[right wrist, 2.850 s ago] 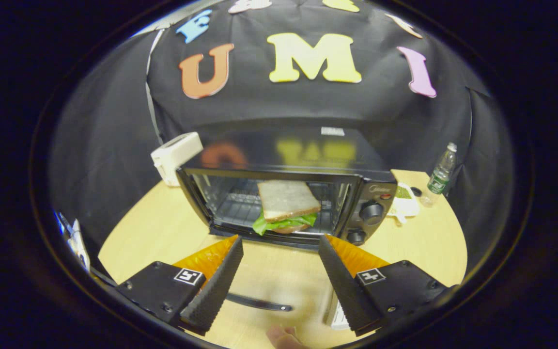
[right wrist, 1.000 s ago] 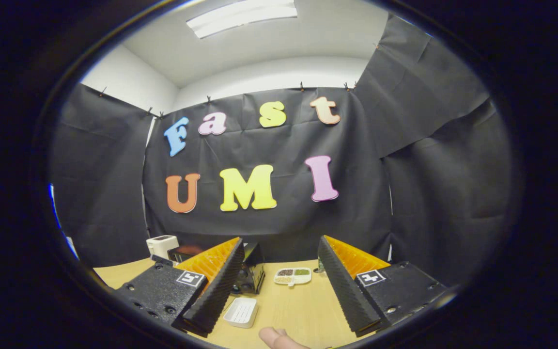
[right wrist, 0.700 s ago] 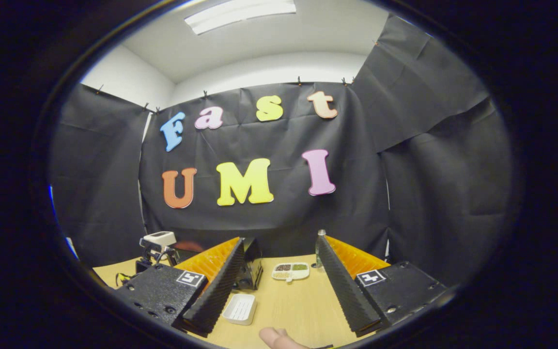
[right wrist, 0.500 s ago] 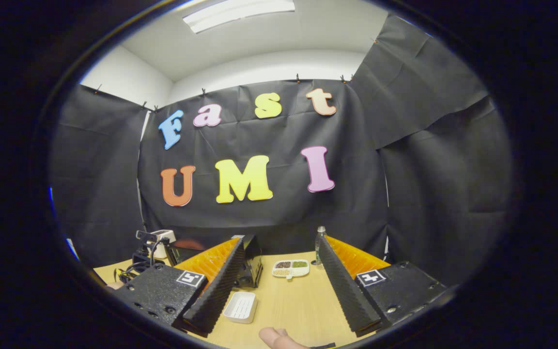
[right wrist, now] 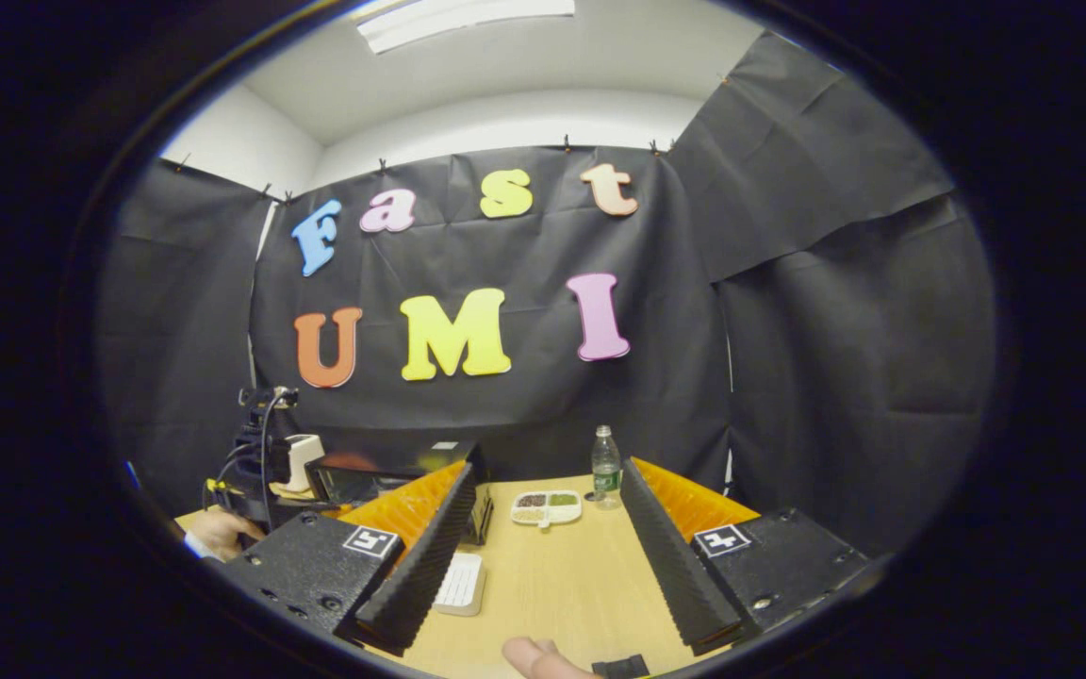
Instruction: Open the electric oven with the left hand, put the food in, and close the electric oven.
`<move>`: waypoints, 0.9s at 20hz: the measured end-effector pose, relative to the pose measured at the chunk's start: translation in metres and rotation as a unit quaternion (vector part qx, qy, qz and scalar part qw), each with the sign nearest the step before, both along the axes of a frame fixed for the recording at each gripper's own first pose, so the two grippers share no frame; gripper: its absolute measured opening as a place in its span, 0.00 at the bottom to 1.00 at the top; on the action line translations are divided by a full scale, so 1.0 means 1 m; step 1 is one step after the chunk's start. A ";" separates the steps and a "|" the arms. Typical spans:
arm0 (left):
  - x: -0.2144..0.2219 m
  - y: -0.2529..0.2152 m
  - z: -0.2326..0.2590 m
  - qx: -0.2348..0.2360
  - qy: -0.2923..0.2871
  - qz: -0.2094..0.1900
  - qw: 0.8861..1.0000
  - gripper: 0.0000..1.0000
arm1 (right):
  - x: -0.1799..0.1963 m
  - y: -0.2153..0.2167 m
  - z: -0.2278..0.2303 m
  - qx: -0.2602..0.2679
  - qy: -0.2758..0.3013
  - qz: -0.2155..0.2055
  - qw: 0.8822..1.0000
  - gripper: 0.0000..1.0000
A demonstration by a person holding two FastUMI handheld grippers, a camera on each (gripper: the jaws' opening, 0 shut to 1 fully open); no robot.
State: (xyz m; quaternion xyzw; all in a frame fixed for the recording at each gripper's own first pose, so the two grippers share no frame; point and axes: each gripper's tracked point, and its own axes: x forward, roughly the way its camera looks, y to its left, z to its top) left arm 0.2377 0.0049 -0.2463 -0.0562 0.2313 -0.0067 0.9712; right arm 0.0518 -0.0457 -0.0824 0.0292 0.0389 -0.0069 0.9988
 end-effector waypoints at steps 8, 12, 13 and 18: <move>-0.023 0.012 0.050 -0.042 -0.046 0.014 0.998 0.79 | -0.022 -0.007 0.001 -0.013 0.005 -0.017 1.000 0.97; -0.064 0.022 0.084 -0.020 -0.084 0.020 0.996 0.92 | -0.035 -0.010 0.004 -0.002 0.000 -0.022 1.000 0.97; -0.078 0.023 0.094 -0.018 -0.094 0.020 0.995 0.92 | -0.039 -0.009 0.005 -0.002 0.000 -0.021 1.000 0.97; -0.153 0.020 0.138 -0.020 -0.134 0.014 0.991 0.92 | -0.063 -0.010 0.016 -0.002 -0.016 -0.020 1.000 0.97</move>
